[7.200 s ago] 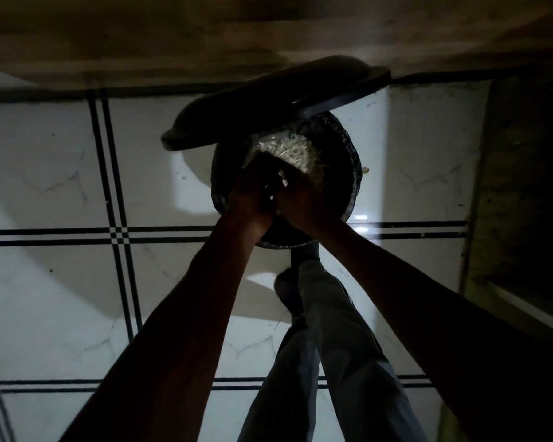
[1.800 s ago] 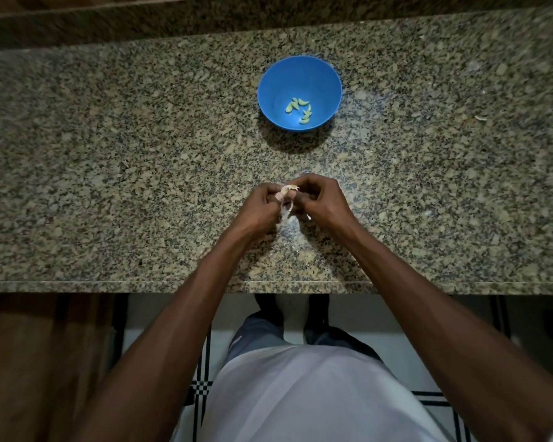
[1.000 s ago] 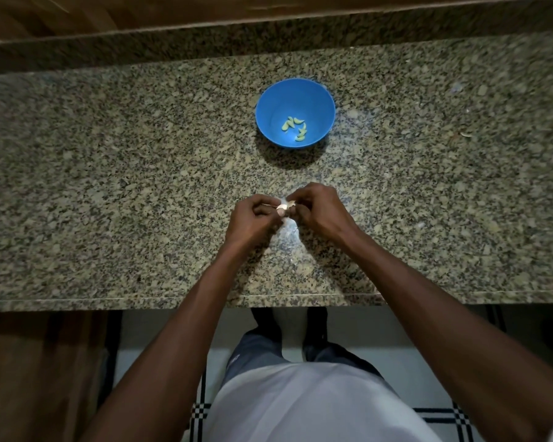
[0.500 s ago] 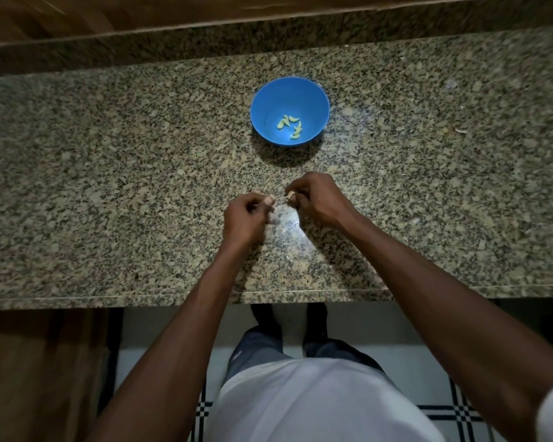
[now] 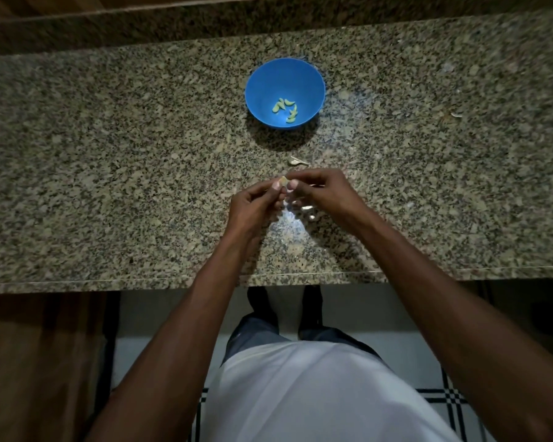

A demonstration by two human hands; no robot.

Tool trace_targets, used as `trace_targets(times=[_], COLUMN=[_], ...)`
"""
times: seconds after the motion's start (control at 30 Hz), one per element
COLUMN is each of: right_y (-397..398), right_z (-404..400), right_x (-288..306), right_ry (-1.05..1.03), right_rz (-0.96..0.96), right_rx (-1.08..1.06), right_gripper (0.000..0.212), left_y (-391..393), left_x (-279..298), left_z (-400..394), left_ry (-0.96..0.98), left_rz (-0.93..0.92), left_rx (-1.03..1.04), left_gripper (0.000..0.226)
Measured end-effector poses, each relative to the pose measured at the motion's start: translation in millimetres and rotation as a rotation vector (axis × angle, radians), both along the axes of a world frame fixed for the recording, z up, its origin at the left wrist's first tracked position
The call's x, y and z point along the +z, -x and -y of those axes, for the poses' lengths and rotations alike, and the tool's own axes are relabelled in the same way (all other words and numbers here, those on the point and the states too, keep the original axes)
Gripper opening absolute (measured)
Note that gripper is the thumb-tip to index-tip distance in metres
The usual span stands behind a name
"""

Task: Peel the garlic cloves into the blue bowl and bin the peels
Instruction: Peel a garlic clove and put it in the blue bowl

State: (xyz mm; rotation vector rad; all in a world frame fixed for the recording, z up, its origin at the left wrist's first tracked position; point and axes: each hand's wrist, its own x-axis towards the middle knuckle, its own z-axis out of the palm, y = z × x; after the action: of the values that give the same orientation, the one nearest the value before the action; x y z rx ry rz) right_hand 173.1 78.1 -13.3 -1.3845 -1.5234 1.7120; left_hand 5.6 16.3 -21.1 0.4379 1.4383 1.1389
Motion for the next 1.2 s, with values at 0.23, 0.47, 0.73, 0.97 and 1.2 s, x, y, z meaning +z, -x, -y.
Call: trace_targets(times=[0.23, 0.47, 0.73, 0.97, 1.2], right_y=[12.7, 7.6, 16.6, 26.8, 37.3], right_z=[25.8, 24.7, -1.4, -11.0, -24.1], right_x=[-3.9, -7.2, -4.2, 3.9, 9.7], right_ry=[0.268, 0.117, -0.516, -0.749, -0.828], right_rz=[-0.291, -0.066, 0.636, 0.903, 0.908], right_rx=[-0.251, -0.222, 0.272, 0.491, 0.656], right_gripper=[0.028, 0.022, 0.018, 0.018, 0.027], left_y=[-12.4, -6.6, 8.0, 27.3, 24.5], left_x=[-0.7, -5.3, -23.6, -24.8, -21.5], left_z=[2.1, 16.0, -6.9, -22.5, -20.5], left_ry=[0.09, 0.06, -0.046, -0.03, -0.007], left_rz=[0.25, -0.222, -1.042, -1.217, -1.244], left_rx=[0.093, -0.143, -0.36, -0.641, -0.643], left_gripper=[0.027, 0.019, 0.048, 0.084, 0.08])
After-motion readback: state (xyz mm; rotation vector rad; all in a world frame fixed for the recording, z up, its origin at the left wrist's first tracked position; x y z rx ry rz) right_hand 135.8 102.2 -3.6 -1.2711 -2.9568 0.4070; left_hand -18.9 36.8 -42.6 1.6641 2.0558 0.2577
